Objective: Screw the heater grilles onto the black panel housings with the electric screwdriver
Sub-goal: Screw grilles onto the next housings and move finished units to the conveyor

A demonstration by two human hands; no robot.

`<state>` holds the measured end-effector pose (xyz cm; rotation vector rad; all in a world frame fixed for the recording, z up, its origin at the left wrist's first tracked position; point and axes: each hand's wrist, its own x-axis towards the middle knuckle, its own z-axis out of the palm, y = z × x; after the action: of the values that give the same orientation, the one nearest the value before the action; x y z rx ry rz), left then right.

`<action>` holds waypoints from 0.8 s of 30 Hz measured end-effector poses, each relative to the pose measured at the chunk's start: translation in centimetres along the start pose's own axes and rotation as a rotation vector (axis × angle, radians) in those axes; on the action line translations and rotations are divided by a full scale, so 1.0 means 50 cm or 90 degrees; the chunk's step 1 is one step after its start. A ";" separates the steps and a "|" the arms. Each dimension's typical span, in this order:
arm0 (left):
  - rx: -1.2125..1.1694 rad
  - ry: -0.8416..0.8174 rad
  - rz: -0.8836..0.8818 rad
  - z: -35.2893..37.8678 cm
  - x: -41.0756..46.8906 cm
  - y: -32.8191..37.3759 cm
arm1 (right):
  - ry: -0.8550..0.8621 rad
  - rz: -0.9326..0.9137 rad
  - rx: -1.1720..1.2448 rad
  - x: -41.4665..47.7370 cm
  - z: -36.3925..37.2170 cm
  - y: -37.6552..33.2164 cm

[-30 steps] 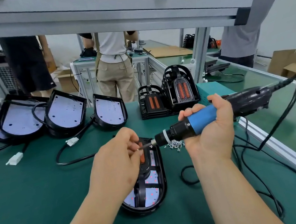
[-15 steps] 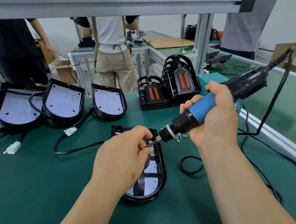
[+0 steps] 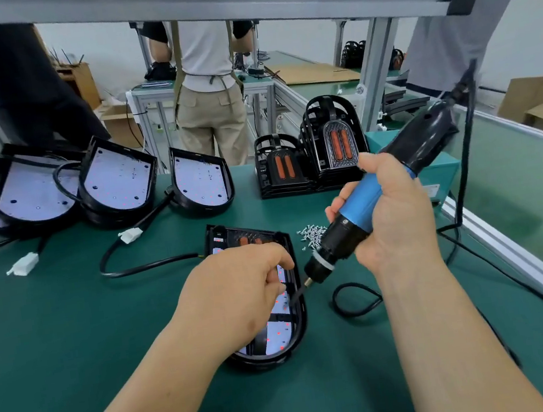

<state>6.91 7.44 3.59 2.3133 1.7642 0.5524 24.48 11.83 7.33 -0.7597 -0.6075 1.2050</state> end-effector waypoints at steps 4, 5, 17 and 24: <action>0.012 0.019 0.000 0.006 0.001 0.001 | -0.043 -0.026 -0.038 -0.011 0.016 0.022; 0.010 0.021 -0.002 0.006 0.001 0.001 | -0.049 -0.038 -0.041 -0.012 0.019 0.024; 0.001 0.043 0.001 0.007 0.000 0.003 | -0.079 -0.060 -0.063 -0.018 0.020 0.026; 0.019 0.051 0.001 0.009 0.001 0.007 | -0.085 -0.058 -0.071 -0.022 0.024 0.026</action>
<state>7.42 7.45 3.32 2.3443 1.8179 0.6325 22.54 11.24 7.02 -0.7413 -0.8165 1.1508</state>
